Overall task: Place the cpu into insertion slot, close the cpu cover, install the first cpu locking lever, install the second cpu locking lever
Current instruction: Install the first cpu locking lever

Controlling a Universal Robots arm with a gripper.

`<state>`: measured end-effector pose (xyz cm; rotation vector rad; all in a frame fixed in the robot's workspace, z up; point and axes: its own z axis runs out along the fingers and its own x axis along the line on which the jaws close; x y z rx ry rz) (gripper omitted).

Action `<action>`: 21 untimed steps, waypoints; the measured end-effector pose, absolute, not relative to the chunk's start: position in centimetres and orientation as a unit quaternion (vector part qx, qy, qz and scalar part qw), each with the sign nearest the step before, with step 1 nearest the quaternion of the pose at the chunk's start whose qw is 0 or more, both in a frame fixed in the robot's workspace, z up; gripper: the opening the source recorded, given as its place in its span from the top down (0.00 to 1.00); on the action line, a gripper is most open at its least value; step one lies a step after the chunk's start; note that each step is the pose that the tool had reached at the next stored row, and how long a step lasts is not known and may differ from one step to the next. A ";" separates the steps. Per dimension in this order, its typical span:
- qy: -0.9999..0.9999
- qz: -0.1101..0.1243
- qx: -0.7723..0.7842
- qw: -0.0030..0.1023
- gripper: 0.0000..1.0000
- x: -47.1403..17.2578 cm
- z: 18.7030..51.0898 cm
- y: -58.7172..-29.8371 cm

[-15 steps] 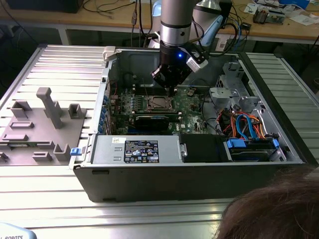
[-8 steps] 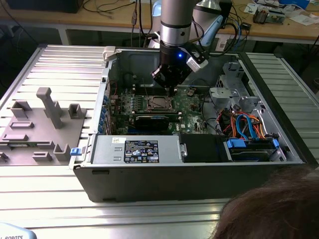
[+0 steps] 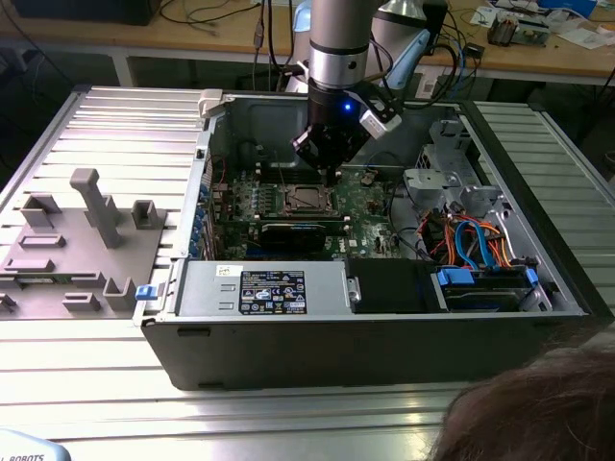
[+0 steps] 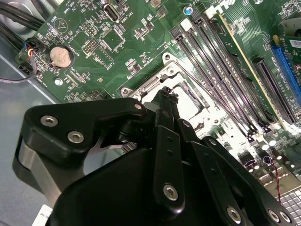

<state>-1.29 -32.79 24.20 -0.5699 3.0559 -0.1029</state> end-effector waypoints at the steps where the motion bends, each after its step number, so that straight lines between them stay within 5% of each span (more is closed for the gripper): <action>1: 0.982 -0.033 -0.184 0.016 0.89 -1.3 24.2 -32.8; 21: 0.980 -0.033 -0.197 0.016 0.89 -1.3 24.2 -32.8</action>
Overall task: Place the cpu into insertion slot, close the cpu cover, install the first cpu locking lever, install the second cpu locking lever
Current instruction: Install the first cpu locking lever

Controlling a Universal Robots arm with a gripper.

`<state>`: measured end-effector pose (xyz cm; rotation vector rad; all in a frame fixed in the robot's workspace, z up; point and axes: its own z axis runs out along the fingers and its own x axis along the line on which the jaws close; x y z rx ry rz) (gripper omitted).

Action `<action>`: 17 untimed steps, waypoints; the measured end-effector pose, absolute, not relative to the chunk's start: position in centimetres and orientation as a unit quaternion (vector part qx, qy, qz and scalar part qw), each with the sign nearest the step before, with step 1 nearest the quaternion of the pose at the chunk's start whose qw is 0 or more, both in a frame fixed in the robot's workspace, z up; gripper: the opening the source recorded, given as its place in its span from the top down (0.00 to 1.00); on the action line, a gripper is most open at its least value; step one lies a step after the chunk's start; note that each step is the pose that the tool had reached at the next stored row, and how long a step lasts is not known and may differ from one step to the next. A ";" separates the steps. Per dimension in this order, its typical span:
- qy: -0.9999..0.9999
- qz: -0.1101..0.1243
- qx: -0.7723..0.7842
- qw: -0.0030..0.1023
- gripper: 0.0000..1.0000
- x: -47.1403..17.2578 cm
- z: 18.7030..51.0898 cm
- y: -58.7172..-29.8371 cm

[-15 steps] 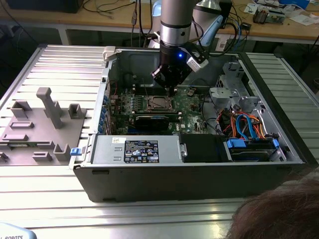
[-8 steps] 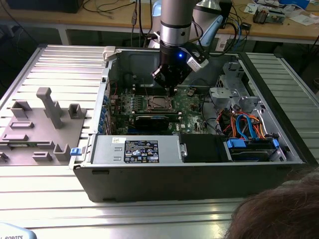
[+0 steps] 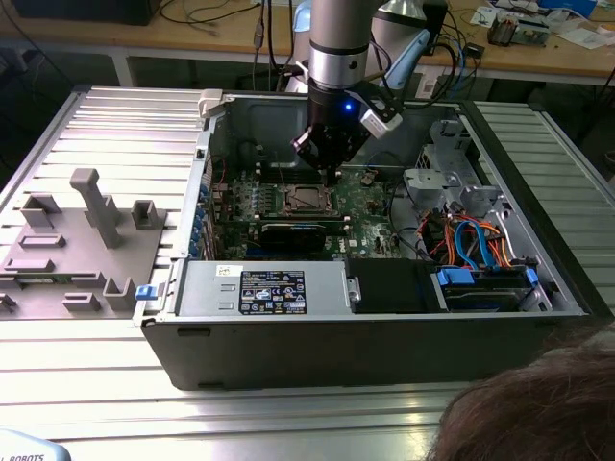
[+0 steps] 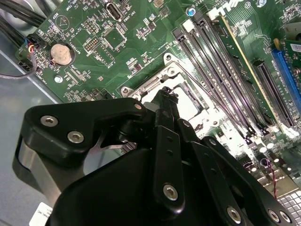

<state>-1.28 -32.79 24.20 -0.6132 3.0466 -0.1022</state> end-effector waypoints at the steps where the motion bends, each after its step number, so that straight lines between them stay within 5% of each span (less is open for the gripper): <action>1: 0.979 -0.033 -0.198 0.016 0.89 -1.3 24.2 -32.8; 17: 0.977 -0.033 -0.208 0.016 0.89 -1.3 24.2 -32.8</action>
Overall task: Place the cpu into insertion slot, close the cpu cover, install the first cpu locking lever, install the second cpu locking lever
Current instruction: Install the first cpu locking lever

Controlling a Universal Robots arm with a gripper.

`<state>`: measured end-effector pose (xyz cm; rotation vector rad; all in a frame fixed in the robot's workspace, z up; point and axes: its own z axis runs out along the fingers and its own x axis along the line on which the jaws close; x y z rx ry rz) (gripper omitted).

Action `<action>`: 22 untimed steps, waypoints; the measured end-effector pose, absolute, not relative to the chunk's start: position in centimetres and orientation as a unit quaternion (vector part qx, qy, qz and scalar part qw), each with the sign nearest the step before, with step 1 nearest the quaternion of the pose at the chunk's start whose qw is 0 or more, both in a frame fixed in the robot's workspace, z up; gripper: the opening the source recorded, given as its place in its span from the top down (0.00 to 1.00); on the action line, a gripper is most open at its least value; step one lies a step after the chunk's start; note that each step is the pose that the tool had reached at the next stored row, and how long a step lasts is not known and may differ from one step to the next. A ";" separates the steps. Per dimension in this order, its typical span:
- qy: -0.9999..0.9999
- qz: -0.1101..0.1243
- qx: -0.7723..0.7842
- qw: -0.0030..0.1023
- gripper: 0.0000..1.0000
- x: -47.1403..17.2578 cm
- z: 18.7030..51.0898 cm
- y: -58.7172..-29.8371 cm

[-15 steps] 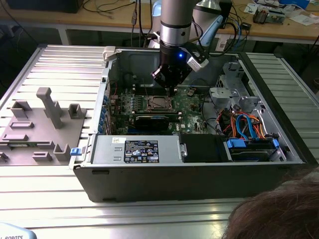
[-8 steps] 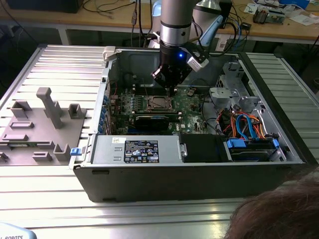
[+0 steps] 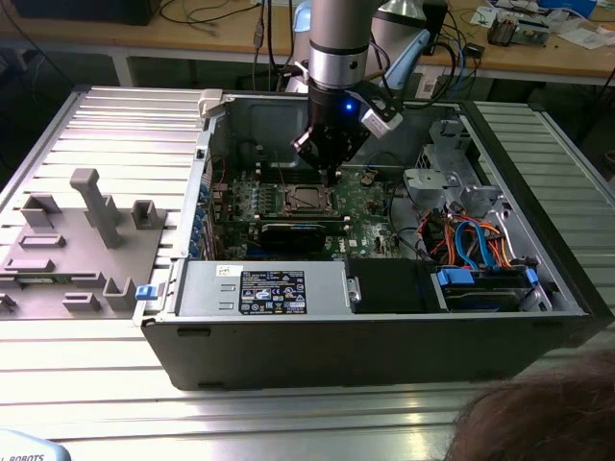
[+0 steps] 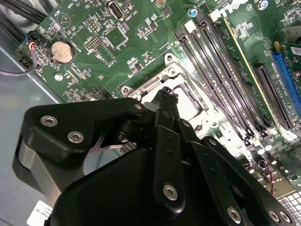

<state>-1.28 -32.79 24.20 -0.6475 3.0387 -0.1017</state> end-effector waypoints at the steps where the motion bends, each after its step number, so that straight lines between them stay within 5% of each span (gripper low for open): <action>1: 0.977 -0.033 -0.209 0.017 0.89 -1.3 24.2 -32.8; 22: 0.974 -0.032 -0.221 0.017 0.89 -1.3 24.2 -32.8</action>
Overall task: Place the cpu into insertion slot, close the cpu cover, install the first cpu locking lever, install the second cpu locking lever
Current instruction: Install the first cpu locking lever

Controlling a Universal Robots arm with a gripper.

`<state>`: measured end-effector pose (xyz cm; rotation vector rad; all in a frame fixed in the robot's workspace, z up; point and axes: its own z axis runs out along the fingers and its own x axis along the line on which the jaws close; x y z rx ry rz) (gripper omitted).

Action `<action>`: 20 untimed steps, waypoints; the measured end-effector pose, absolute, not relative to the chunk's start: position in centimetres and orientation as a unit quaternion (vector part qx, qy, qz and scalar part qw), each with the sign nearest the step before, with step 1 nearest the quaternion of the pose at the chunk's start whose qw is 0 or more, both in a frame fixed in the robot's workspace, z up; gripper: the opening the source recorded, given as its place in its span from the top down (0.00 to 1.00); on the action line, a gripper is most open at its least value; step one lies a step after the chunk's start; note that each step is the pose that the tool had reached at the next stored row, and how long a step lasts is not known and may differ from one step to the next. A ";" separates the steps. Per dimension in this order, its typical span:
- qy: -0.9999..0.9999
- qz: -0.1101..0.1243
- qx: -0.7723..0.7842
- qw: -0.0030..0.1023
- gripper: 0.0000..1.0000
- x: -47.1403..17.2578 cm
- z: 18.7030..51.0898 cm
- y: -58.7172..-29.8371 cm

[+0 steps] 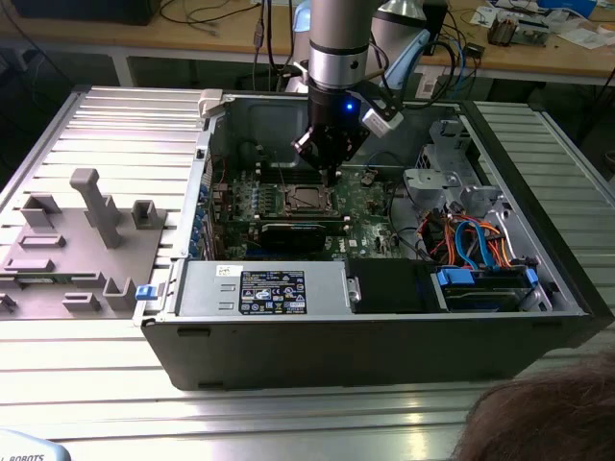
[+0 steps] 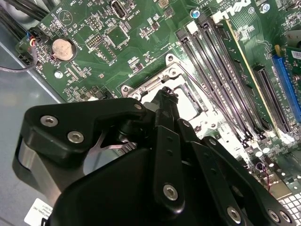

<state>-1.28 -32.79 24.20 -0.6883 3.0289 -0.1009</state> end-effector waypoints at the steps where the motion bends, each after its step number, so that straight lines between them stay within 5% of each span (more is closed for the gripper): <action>1: 0.974 -0.032 -0.222 0.017 0.89 -1.3 24.2 -32.8; 20: 0.971 -0.032 -0.238 0.017 0.89 -1.3 24.2 -32.8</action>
